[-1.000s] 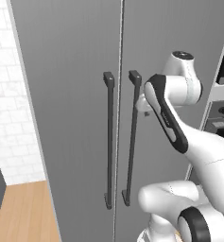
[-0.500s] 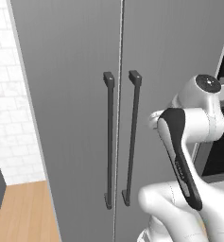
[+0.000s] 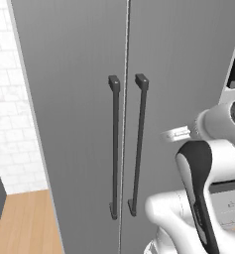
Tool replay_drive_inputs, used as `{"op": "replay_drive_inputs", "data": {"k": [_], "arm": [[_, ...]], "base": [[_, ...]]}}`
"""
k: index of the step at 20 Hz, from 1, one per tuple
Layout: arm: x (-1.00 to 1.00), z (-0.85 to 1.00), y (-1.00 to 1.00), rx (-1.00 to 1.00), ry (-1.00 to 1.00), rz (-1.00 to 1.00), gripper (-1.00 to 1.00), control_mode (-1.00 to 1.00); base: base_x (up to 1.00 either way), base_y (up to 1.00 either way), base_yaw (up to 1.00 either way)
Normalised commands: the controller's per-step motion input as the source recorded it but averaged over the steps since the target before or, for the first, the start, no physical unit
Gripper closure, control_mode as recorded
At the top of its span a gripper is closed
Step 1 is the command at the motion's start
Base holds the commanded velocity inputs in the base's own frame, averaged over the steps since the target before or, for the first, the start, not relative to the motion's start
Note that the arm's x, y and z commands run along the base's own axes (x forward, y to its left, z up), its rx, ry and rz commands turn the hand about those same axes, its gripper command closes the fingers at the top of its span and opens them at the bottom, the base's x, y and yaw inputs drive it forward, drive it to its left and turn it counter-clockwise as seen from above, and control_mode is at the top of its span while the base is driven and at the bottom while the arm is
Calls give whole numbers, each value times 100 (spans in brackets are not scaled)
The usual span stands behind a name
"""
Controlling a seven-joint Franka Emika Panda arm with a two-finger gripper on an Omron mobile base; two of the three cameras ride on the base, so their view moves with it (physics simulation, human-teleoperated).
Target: Take the strawberry from the fridge and place it on top of the pancake, located on the dining counter.
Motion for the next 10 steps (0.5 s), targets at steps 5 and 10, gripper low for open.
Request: {"op": "replay_drive_inputs", "data": {"k": [5,10], "arm": [[-14,15,0,0,-6,0,-100,100],[0,0,0,0,0,0,-100,100]], "base": [[-35,0,0],[-100,2,-3]]}}
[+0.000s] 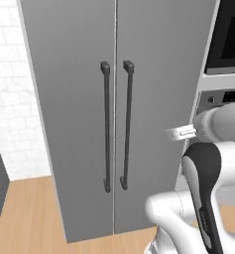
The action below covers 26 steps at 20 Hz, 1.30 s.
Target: Take the strawberry from the fridge and place it on top of the pancake, located on the dining counter.
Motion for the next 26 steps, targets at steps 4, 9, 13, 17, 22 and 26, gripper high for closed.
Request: {"op": "replay_drive_inputs", "data": {"k": [4,9,13,17,22,26], "arm": [[0,0,0,0,0,0,-100,100],[0,0,0,0,0,0,-100,100],[12,0,3,0,0,0,-100,-100],[99,0,0,2,9,0,-100,-100],[100,0,10,4,12,0,-100,-100],[94,6,43,-1,10,-5,-100,-100]], "base": [[-99,19,-3],[-77,20,-2],[-9,7,-1],[0,0,0],[0,0,0],[0,0,0]]}}
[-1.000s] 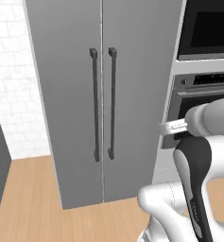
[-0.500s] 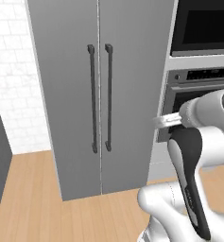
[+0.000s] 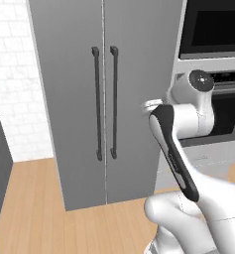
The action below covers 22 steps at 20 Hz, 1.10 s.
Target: Take the strawberry from the fridge and place it on top of the pancake, located on the dining counter.
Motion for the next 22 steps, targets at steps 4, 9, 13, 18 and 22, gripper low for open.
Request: {"op": "replay_drive_inputs", "data": {"k": [4,9,13,18,22], "arm": [[100,0,38,-3,9,-2,-100,-100],[71,-8,13,0,-4,0,-100,-100],[87,-7,0,0,0,0,-100,-100],[71,-13,0,0,-4,0,-100,-100],[70,-22,6,0,-10,0,-100,-100]], "base": [[0,0,0],[0,0,0],[0,0,0],[0,0,0],[0,0,0]]}}
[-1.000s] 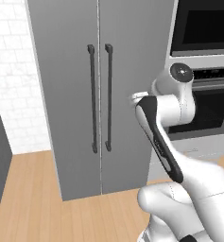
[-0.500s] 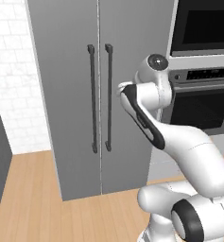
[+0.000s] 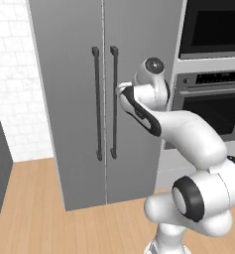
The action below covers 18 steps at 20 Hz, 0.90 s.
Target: Take the strawberry from the fridge and place it on top of the pancake, located on the dining counter.
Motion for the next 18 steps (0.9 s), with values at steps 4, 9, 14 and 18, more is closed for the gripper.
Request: {"op": "replay_drive_inputs", "data": {"k": [4,9,14,18], "arm": [[72,-23,2,0,-6,0,-100,-100],[85,-1,10,0,10,-2,-100,-100],[67,0,13,0,13,-4,-100,-100],[45,0,1,-1,-1,-3,-100,-100]], "base": [[0,0,0],[0,0,0],[0,0,0],[0,0,0]]}}
